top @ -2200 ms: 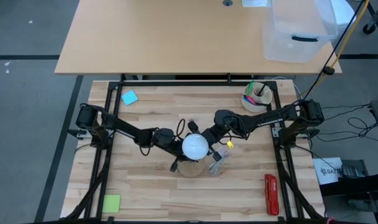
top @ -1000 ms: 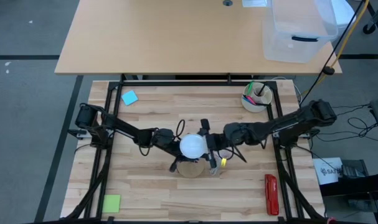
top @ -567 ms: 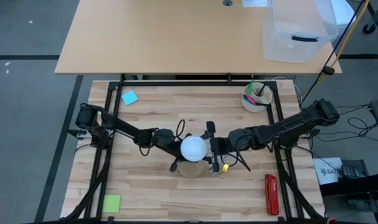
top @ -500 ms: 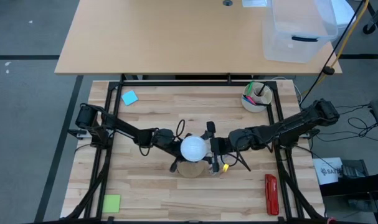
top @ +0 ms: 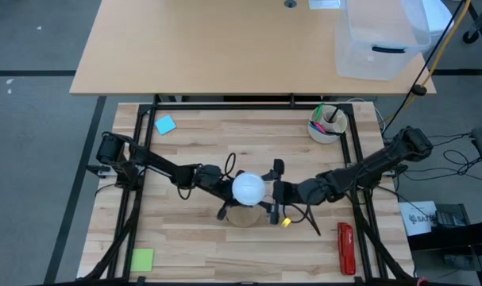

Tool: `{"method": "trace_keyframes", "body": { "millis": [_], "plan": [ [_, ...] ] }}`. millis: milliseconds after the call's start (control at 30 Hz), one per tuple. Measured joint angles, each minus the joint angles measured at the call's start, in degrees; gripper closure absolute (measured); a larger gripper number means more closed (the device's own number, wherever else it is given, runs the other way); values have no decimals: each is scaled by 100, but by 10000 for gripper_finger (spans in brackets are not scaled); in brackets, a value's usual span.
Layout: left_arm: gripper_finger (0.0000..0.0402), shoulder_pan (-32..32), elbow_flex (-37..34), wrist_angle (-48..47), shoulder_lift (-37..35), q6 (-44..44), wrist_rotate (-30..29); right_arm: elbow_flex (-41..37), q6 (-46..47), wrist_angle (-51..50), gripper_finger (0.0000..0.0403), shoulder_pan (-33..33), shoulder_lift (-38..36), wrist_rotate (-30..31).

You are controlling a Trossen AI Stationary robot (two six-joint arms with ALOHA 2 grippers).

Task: Screw lightbulb
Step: Remove the lightbulb from the lamp

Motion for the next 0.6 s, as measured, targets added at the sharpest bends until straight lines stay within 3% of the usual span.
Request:
{"method": "trace_keyframes", "body": {
  "millis": [200, 467, 600],
  "plan": [
    [374, 0, -7, 2, 0, 34, -30, 2, 1, -158, 136, 249, 0, 956],
    [374, 0, -2, 2, 0, 17, -86, 0, 593, -633, 136, 475, 0, 1286],
    [374, 0, -2, 2, 0, -12, -155, -119, 1090, -1003, 136, 853, 2, 2492]
  ]
}}
